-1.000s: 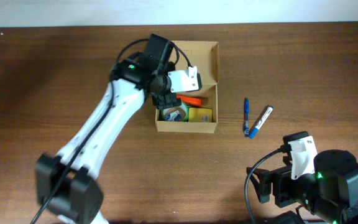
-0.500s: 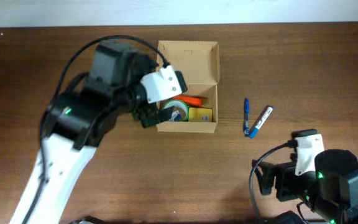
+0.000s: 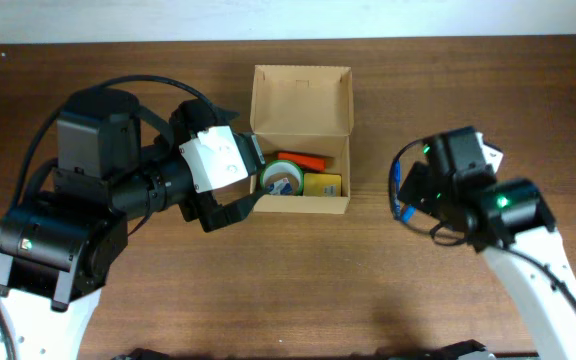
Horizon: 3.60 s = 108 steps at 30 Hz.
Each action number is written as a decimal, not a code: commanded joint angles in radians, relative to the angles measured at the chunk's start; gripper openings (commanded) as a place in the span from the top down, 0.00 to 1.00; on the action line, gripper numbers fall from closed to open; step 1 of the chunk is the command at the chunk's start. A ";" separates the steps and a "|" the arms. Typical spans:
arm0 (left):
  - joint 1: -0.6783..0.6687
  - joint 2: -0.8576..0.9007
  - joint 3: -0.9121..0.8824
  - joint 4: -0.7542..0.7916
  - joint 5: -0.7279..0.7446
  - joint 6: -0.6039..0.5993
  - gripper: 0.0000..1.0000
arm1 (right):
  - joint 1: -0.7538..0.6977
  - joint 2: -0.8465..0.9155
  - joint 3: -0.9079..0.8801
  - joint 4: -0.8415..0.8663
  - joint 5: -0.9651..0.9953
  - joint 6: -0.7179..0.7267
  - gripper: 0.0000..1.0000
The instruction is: Pack container
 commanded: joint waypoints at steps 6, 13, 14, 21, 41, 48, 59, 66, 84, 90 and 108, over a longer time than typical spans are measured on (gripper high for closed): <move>0.005 -0.004 0.019 0.003 0.018 0.014 0.00 | -0.204 0.173 -0.003 0.140 -0.176 -0.233 0.04; 0.005 -0.004 0.019 0.002 0.018 0.014 0.00 | -0.207 0.388 -0.003 0.241 -0.183 -0.291 0.04; 0.005 -0.004 0.019 0.002 0.018 0.014 0.00 | -0.207 0.416 -0.003 0.251 -0.183 -0.291 0.04; 0.005 -0.004 0.019 0.002 0.018 0.014 0.00 | -0.299 0.530 -0.005 0.324 -0.275 -0.320 0.11; 0.005 -0.004 0.019 0.002 0.018 0.014 0.00 | -0.316 0.531 -0.195 0.605 -0.359 -0.360 0.49; 0.005 -0.004 0.019 0.002 0.018 0.014 0.00 | -0.316 0.577 -0.195 0.612 -0.364 -0.360 0.56; 0.005 -0.004 0.019 0.002 0.018 0.014 0.00 | -0.316 0.577 -0.156 0.523 -0.391 -0.360 0.96; 0.005 -0.004 0.019 0.002 0.018 0.014 0.00 | -0.281 0.452 0.109 0.278 -0.390 -0.371 0.96; 0.004 -0.037 0.019 -0.063 0.018 0.014 0.00 | 0.273 0.460 0.325 0.368 -0.393 -1.151 0.96; 0.004 -0.086 0.019 -0.049 -0.040 0.014 0.00 | 0.290 0.518 0.325 0.349 -0.394 -1.344 0.96; 0.004 -0.091 0.019 -0.048 -0.054 0.014 0.00 | 0.359 0.709 0.325 0.452 -0.220 -1.733 0.96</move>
